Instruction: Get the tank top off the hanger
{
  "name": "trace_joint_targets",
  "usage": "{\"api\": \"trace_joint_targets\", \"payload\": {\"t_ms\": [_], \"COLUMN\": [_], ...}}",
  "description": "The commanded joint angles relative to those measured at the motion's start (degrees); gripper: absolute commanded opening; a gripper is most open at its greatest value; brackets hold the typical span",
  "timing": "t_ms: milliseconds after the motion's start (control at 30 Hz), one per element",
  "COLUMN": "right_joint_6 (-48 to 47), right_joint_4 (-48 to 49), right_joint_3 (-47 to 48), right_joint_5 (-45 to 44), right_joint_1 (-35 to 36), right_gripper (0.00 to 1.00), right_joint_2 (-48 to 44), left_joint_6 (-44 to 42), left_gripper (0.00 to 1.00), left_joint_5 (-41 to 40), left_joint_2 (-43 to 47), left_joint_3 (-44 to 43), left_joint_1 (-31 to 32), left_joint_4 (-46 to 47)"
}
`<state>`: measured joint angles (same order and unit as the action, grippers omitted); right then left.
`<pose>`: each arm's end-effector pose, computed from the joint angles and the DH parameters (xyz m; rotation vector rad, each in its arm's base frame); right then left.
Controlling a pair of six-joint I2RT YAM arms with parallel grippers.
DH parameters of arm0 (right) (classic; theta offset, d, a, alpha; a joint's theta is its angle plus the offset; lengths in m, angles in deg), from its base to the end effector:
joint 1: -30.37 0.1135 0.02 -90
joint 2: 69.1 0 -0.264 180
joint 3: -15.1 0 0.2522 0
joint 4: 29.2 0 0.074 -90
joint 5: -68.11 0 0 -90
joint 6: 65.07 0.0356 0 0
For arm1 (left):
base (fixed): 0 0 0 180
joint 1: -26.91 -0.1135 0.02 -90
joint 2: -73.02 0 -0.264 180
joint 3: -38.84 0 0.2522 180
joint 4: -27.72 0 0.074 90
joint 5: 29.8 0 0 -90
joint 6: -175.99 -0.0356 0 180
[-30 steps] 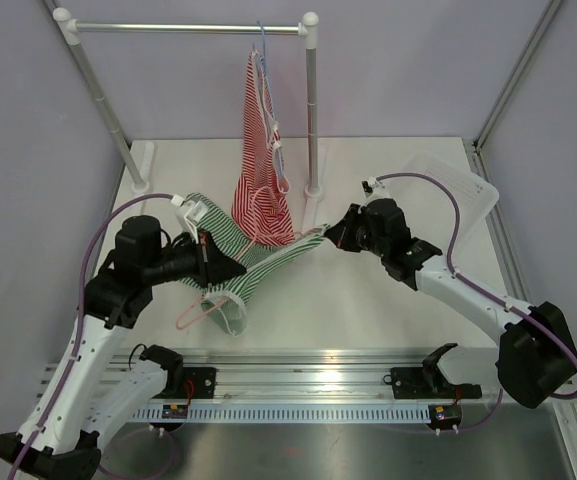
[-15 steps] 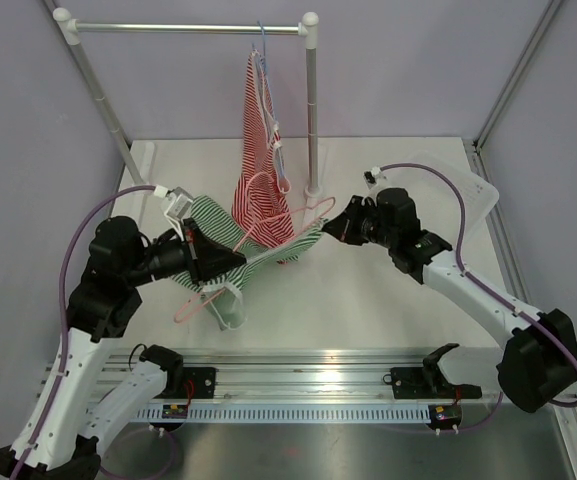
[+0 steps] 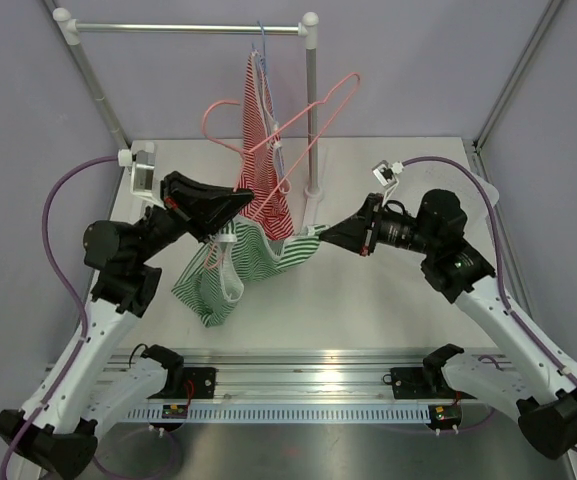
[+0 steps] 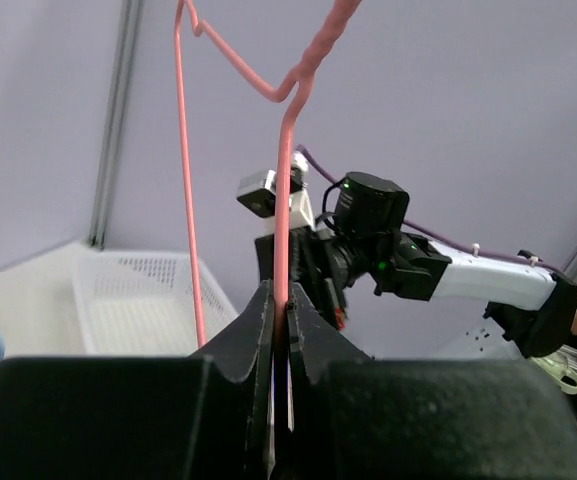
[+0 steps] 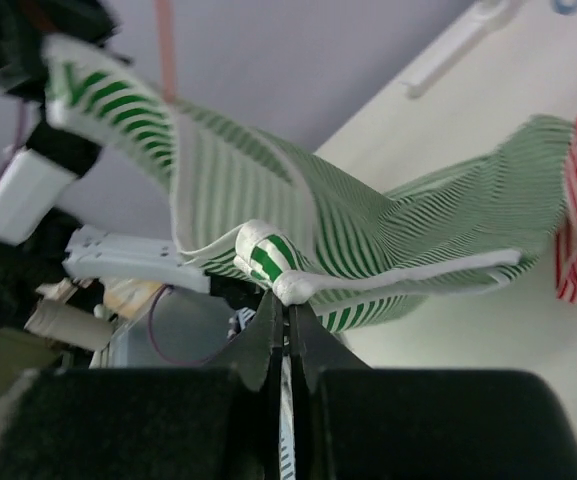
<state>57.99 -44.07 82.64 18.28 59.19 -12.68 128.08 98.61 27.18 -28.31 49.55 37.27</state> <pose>0.1838 0.1273 0.3755 -0.5240 1.7373 1.3651 0.1378 -0.0814 0.4468 0.4699 1.1736 -1.3334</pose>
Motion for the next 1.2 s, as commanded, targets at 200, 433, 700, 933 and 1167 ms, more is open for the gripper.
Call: {"api": "trace_joint_targets", "payload": {"t_ms": [200,433,700,933,1167], "right_joint_6": [-15.3,-12.76,-5.91,-5.99,-8.1], "right_joint_4": [-18.09,-25.79,-19.9,-22.71,-22.72], "right_joint_3": [8.36,-0.42,-10.97,-5.89,-1.58], "right_joint_5": [3.02,-12.46,-17.91,-20.4,-13.63], "right_joint_1": [0.36,0.54,0.62,0.62,0.62], "right_gripper": [0.0,0.0,0.0,0.0,0.0], "right_joint_2": [-7.29,-0.88,-1.75,-7.81,-6.25], "left_joint_6": [-0.68,-7.36,-15.27,-15.45,-10.72], "left_gripper": [0.0,0.0,0.0,0.0,0.0], "left_joint_5": [-3.07,-13.62,-30.4,-32.6,-54.21], "left_joint_2": [-11.81,-9.88,-6.45,0.39,10.94], "left_joint_3": [-3.66,-5.15,0.12,-1.72,-4.62], "left_joint_1": [2.42,2.42,2.42,2.33,2.42], "left_joint_4": [33.88,34.96,48.36,25.16,-23.33]}}
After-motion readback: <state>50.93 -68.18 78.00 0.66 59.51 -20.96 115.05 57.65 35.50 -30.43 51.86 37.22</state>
